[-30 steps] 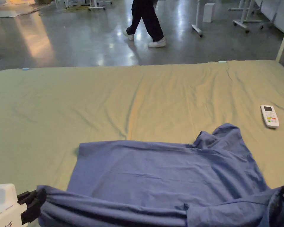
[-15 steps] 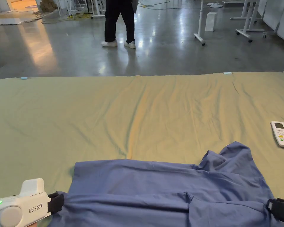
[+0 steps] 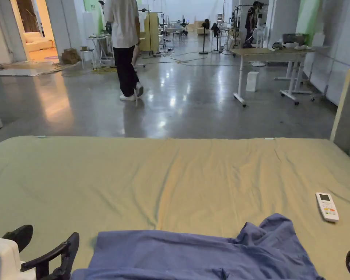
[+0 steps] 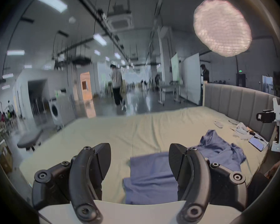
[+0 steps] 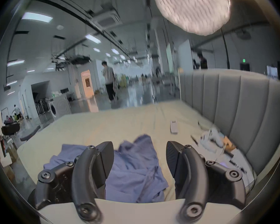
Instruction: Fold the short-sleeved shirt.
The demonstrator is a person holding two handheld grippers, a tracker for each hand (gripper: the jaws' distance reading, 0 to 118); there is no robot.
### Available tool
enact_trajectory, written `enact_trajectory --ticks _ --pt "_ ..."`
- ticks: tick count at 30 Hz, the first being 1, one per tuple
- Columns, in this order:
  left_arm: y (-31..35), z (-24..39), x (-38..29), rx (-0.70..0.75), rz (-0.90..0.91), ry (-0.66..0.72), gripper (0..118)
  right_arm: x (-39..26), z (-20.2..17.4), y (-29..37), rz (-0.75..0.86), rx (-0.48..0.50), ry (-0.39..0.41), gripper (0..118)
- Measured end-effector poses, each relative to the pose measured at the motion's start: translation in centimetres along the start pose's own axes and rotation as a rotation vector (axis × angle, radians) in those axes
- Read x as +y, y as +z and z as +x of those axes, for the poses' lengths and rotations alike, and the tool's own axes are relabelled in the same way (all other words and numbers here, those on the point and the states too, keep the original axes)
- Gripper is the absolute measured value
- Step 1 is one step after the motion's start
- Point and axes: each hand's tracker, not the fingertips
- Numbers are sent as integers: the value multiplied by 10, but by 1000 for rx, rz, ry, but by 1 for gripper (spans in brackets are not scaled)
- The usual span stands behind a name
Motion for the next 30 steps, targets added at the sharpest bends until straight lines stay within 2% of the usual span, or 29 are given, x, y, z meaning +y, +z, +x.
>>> enact_trajectory --ticks 1,2,3,4,5,6,7,8,9,10,11,12,13,15,18,23,26,27,29,30 --pt "11 11 4 9 27 -6 74 1 -2 8 6 18 27 70" --pt "24 26 8 31 64 -4 65 3 -8 13 -5 17 35 69" --pt "23 12 11 43 109 -9 51 4 -13 18 -8 21 53 63" --pt "27 14 13 52 130 -4 34 5 -17 22 -8 38 75 49" --pt "33 21 16 46 125 5 15 0 -22 25 -18 33 74 25" --pt "38 28 17 36 133 11 13 0 -27 30 9 10 124 10" --pt "44 35 18 22 142 18 7 1 -31 33 29 6 161 9" --pt "38 20 14 -17 128 22 0 -2 -36 37 23 32 190 3" --pt "41 23 14 -8 118 17 0 -7 -40 39 4 26 171 0" --pt "42 26 12 -17 109 11 0 -8 -44 42 39 -1 223 0" --pt "42 27 9 -46 102 -2 0 -5 -47 44 86 11 307 0" --pt "39 18 2 -58 95 -2 0 -8 -51 43 -7 8 232 0" --pt "37 17 1 -81 79 6 0 -3 -54 46 43 -1 290 0" --pt "36 15 0 -100 64 25 0 -5 -52 45 13 31 231 0" --pt "35 12 -2 -90 49 11 0 -6 -51 46 10 45 185 0" --pt "34 12 -4 -96 31 32 0 -10 -50 42 -15 33 187 0" --pt "29 8 -9 -78 -2 31 0 -14 -48 41 -33 43 129 0" --pt "25 2 -14 -77 -32 68 0 -17 -45 41 -48 50 98 0" --pt "16 -14 -26 -133 -78 227 0 -26 -40 40 -89 69 35 0" --pt "10 -23 -34 -140 -110 287 0 -28 -38 41 -78 67 54 0"
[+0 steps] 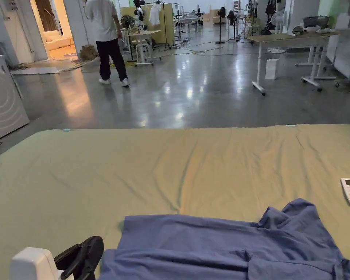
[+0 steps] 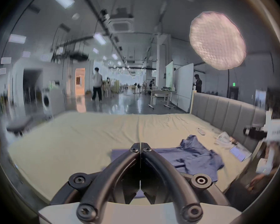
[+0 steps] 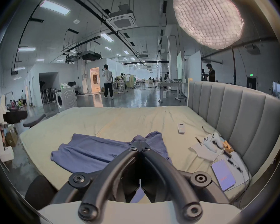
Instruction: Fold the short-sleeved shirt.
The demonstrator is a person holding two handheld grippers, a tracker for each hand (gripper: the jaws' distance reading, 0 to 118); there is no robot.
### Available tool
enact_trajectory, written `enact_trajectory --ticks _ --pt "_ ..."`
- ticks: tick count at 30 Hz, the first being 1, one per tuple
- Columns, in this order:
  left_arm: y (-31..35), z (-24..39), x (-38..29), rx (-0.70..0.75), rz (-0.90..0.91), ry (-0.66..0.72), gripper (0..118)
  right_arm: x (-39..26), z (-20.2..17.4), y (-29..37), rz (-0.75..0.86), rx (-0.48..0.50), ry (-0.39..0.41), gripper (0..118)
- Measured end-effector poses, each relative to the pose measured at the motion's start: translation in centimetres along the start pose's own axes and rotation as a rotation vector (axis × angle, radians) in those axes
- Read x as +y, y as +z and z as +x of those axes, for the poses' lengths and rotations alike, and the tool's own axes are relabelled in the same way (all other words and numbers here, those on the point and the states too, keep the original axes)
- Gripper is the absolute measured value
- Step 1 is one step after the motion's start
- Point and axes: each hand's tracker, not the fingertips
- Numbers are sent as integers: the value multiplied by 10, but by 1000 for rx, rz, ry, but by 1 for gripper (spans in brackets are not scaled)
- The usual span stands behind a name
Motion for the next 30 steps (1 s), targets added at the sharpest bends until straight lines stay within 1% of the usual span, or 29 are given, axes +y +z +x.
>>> enact_trajectory --ticks 1,2,3,4,5,7,10,14,17,20,22,25,27,28,29,30 --pt "-6 -11 -5 28 -42 33 6 -4 1 0 -14 -3 -8 0" --pt "-12 -20 -10 62 -78 39 28 -8 2 -1 -32 -6 -10 0" --pt "-18 -29 -18 90 -107 35 52 -12 4 -2 -47 -6 -11 0" --pt "-26 -39 -26 114 -158 28 74 -16 5 -2 -63 -10 -13 0" --pt "-35 -48 -35 104 -198 15 82 -20 6 -3 -79 -15 -16 0" --pt "-54 -73 -59 100 -269 20 81 -25 8 -4 -104 -18 -27 0" --pt "-86 -92 -87 159 -384 -13 81 -32 11 -9 -147 -21 -55 0" --pt "-119 -111 -115 103 -527 16 77 -36 11 -9 -173 -38 -58 0" --pt "-138 -123 -134 176 -570 12 77 -39 13 -9 -185 -42 -54 0" --pt "-152 -135 -143 168 -582 50 75 -40 14 -10 -203 -49 -44 0" --pt "-152 -123 -138 141 -582 63 74 -41 13 -10 -209 -48 -38 0" --pt "-156 -112 -137 106 -564 45 73 -39 10 -10 -216 -44 -26 0" --pt "-163 -104 -137 74 -572 19 68 -39 10 -11 -220 -42 -18 0" --pt "-168 -99 -139 77 -593 -15 62 -40 9 -12 -222 -41 -15 0" --pt "-174 -95 -142 103 -629 -52 41 -40 9 -13 -226 -42 -14 0" --pt "-177 -96 -142 155 -637 -92 28 -41 9 -13 -229 -44 -14 0"
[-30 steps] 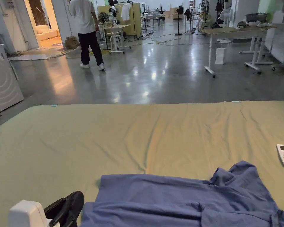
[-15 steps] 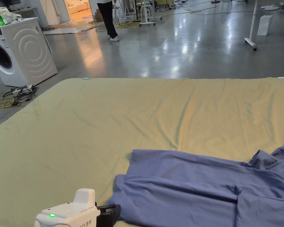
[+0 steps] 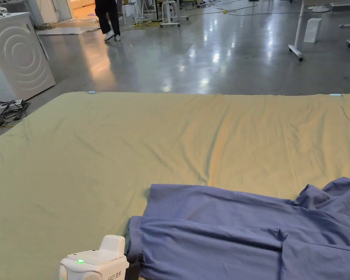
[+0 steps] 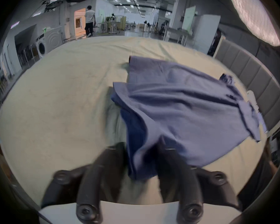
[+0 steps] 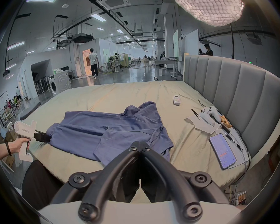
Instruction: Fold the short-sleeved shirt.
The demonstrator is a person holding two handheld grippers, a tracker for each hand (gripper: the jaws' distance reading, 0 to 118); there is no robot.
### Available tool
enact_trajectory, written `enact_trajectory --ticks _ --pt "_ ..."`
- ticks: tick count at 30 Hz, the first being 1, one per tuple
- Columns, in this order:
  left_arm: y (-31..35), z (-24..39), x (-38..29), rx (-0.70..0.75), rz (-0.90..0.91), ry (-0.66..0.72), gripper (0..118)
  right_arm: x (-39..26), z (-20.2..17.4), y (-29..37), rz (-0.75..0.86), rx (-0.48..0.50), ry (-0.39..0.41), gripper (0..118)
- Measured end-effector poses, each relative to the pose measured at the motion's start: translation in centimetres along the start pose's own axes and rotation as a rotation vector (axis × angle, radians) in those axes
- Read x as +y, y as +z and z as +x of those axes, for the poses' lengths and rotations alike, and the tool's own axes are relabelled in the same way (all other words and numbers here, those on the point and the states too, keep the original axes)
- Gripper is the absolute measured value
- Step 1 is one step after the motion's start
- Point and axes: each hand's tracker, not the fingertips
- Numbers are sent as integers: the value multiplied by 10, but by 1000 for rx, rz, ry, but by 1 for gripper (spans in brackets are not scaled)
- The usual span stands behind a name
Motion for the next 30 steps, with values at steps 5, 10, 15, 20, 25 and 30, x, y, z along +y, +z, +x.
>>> enact_trajectory --ticks 5,10,15,20,25,30 --pt "-2 3 5 -36 -23 -35 10 -8 8 -4 -16 3 -33 0" --pt "-10 18 10 21 -84 -155 9 -19 45 -54 -169 -36 -183 77" --pt "0 33 10 29 -82 -167 9 -31 70 -127 -308 -68 -268 79" --pt "-9 14 9 17 -71 -125 9 -45 65 -180 -387 -33 -222 56" --pt "-10 7 8 10 -66 -105 9 -51 44 -184 -398 -98 -18 41" --pt "25 5 8 -5 71 -96 6 -29 45 -159 -389 -38 -83 4"
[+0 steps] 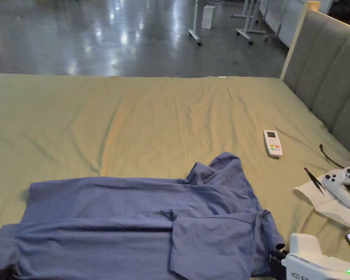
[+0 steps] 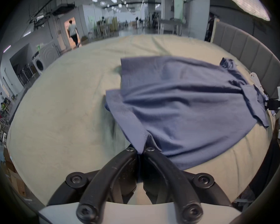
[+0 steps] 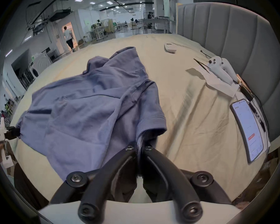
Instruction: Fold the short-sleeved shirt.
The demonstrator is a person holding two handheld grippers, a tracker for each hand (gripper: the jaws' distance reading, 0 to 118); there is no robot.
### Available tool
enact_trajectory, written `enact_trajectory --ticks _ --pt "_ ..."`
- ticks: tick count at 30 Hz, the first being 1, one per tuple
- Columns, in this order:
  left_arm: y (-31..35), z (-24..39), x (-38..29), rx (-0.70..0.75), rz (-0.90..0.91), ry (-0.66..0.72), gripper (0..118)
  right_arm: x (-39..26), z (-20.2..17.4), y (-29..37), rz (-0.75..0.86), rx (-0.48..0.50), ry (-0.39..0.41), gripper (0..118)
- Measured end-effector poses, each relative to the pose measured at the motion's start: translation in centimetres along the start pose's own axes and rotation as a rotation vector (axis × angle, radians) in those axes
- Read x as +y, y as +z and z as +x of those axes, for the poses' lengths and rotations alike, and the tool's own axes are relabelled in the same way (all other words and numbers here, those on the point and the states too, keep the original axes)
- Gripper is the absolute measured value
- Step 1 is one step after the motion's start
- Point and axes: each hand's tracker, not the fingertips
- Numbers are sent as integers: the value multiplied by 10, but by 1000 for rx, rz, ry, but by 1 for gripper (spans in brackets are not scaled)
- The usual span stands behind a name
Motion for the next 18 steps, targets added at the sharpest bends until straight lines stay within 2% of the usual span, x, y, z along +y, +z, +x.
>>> enact_trajectory --ticks 4,6,8,13,16,18 --pt "32 -15 0 -9 31 89 4 -4 13 3 39 0 -14 4" --pt "46 -19 -5 -23 38 100 4 -6 14 14 28 -32 -67 4" --pt "59 -18 -12 -14 35 86 4 -19 22 28 34 -1 -112 4" --pt "96 -11 -47 -30 -4 108 4 -53 30 62 15 5 -120 4" --pt "92 -18 -74 -32 -48 102 4 -79 33 74 -31 3 -150 4" --pt "89 -5 -77 -27 -58 91 4 -88 33 68 -59 1 -132 4"
